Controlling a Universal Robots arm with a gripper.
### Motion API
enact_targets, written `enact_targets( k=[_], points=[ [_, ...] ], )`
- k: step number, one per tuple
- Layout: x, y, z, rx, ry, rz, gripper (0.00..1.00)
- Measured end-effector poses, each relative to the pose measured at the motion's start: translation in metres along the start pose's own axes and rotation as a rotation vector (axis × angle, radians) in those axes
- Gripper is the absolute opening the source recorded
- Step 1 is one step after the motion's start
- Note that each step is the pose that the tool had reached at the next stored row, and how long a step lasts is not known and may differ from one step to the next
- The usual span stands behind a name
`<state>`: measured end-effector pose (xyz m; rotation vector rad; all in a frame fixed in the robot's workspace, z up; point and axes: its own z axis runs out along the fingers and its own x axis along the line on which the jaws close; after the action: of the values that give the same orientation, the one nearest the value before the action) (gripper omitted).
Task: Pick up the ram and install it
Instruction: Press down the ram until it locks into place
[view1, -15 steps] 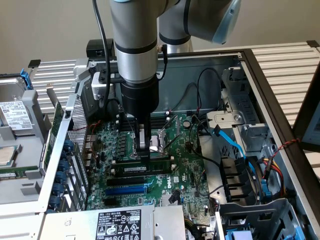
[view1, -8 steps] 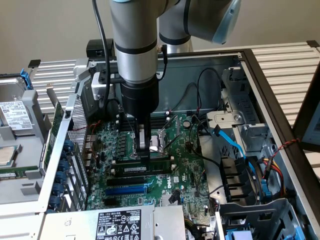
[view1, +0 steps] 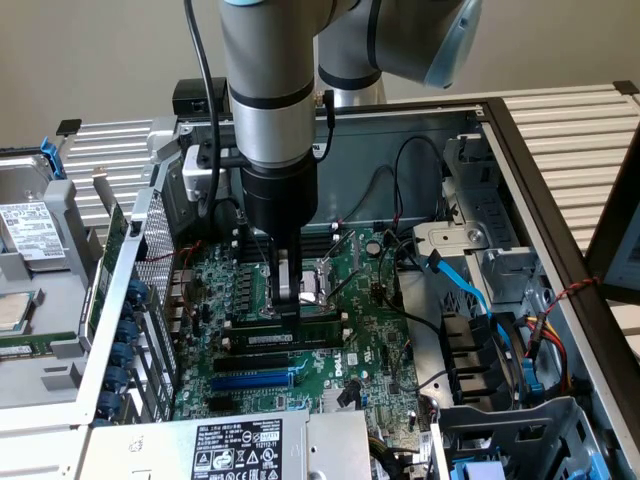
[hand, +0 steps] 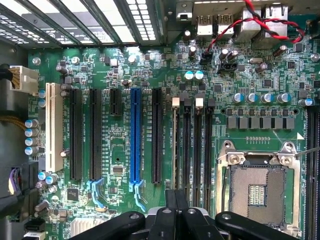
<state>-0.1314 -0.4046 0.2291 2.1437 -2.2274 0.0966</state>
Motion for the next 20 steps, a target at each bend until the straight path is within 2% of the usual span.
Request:
enact_targets(
  k=[20],
  points=[
    [-0.0002,0.0000,0.0023,0.0004,-0.0007,0.000,0.11]
  ],
)
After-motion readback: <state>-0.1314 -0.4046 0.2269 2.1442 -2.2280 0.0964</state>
